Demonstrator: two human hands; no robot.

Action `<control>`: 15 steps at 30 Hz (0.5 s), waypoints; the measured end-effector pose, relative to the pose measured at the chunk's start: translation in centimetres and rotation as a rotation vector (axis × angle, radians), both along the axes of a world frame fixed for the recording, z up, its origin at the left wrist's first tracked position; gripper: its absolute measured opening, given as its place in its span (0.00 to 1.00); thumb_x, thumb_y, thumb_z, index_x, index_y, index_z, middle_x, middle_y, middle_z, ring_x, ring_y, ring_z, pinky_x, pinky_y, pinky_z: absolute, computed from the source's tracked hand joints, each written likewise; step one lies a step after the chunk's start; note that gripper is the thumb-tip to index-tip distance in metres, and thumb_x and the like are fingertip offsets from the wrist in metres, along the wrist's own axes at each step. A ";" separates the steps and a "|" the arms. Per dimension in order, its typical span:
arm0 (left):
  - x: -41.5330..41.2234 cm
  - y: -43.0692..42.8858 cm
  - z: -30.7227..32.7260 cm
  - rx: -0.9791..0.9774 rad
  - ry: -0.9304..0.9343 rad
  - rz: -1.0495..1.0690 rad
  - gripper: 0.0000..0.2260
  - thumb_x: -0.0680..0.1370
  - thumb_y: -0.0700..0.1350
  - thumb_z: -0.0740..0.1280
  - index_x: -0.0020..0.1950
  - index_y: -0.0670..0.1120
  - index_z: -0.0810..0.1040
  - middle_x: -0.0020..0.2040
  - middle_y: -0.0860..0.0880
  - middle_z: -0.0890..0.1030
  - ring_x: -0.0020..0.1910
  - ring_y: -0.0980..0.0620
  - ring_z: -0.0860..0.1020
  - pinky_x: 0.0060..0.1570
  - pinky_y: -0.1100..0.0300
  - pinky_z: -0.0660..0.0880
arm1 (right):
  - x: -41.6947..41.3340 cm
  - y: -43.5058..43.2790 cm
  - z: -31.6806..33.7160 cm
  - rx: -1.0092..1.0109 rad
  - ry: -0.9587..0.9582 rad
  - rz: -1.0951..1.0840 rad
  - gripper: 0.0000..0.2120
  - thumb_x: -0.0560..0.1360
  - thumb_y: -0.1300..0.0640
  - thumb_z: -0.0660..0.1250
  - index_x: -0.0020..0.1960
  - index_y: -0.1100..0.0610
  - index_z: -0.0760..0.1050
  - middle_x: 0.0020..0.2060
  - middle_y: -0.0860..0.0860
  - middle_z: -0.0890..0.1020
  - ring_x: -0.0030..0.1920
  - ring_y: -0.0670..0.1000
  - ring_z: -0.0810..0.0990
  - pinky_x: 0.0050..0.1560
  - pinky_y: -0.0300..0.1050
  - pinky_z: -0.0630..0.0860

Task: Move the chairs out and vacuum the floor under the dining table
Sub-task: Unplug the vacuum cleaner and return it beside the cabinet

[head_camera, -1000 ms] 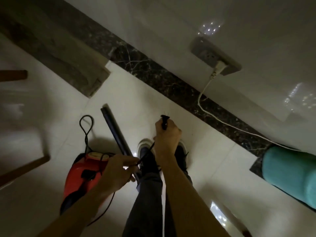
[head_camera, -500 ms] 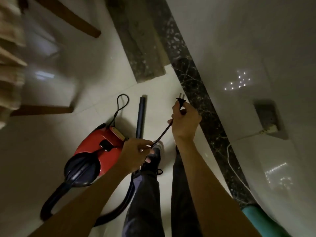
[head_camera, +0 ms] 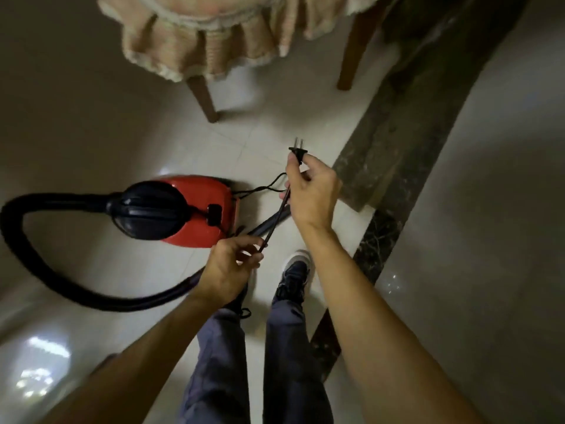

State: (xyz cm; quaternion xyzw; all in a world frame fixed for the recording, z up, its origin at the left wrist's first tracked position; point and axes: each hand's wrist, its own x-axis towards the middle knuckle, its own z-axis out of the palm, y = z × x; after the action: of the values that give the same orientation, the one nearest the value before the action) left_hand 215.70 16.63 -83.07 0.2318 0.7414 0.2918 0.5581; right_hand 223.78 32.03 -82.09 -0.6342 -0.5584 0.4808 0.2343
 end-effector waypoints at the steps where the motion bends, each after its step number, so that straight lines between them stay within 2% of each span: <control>1: -0.4 -0.6 -0.1 0.012 0.010 0.058 0.12 0.75 0.33 0.71 0.51 0.49 0.80 0.43 0.54 0.82 0.38 0.56 0.80 0.44 0.61 0.79 | -1.4 0.1 0.0 0.018 -0.021 0.089 0.10 0.80 0.52 0.66 0.51 0.58 0.82 0.26 0.51 0.79 0.24 0.50 0.80 0.29 0.54 0.80; 3: -1.3 -2.1 -0.2 0.032 0.065 0.176 0.10 0.76 0.35 0.72 0.54 0.47 0.82 0.45 0.54 0.82 0.43 0.52 0.82 0.47 0.59 0.79 | -4.5 -0.2 0.3 0.026 -0.036 0.229 0.10 0.80 0.53 0.66 0.49 0.58 0.82 0.25 0.52 0.79 0.23 0.50 0.80 0.29 0.52 0.80; 6: -2.6 -4.6 -0.9 0.044 0.186 0.310 0.11 0.76 0.39 0.72 0.58 0.46 0.83 0.51 0.51 0.83 0.48 0.50 0.82 0.52 0.56 0.79 | -9.5 -1.5 0.4 0.045 -0.054 0.435 0.09 0.80 0.54 0.67 0.48 0.59 0.82 0.24 0.54 0.78 0.23 0.54 0.79 0.26 0.44 0.77; 8: -3.5 -6.0 -1.4 0.049 0.213 0.419 0.11 0.76 0.39 0.72 0.58 0.46 0.83 0.52 0.51 0.84 0.49 0.50 0.82 0.54 0.53 0.79 | -12.8 -2.6 0.2 0.058 -0.065 0.567 0.10 0.79 0.54 0.67 0.48 0.59 0.82 0.25 0.58 0.79 0.24 0.58 0.79 0.26 0.45 0.78; 12: -5.8 -7.9 -2.0 0.027 0.170 0.648 0.10 0.76 0.40 0.71 0.58 0.47 0.83 0.42 0.52 0.83 0.40 0.52 0.82 0.48 0.54 0.81 | -19.6 -5.4 -0.8 0.056 -0.112 0.821 0.10 0.78 0.52 0.67 0.49 0.57 0.83 0.26 0.59 0.80 0.26 0.59 0.80 0.30 0.57 0.79; 15: -7.1 -8.5 -2.6 0.056 0.068 0.823 0.10 0.76 0.37 0.70 0.50 0.52 0.80 0.37 0.50 0.80 0.37 0.44 0.82 0.42 0.51 0.81 | -24.1 -7.5 -1.5 0.066 -0.159 1.002 0.10 0.78 0.51 0.68 0.50 0.55 0.84 0.26 0.55 0.80 0.25 0.53 0.81 0.32 0.57 0.81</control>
State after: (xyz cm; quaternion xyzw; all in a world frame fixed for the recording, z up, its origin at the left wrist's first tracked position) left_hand 208.64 8.12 -85.67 -0.0591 0.7819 0.5028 0.3636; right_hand 199.64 24.52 -83.62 -0.3151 -0.8251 0.4665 -0.0484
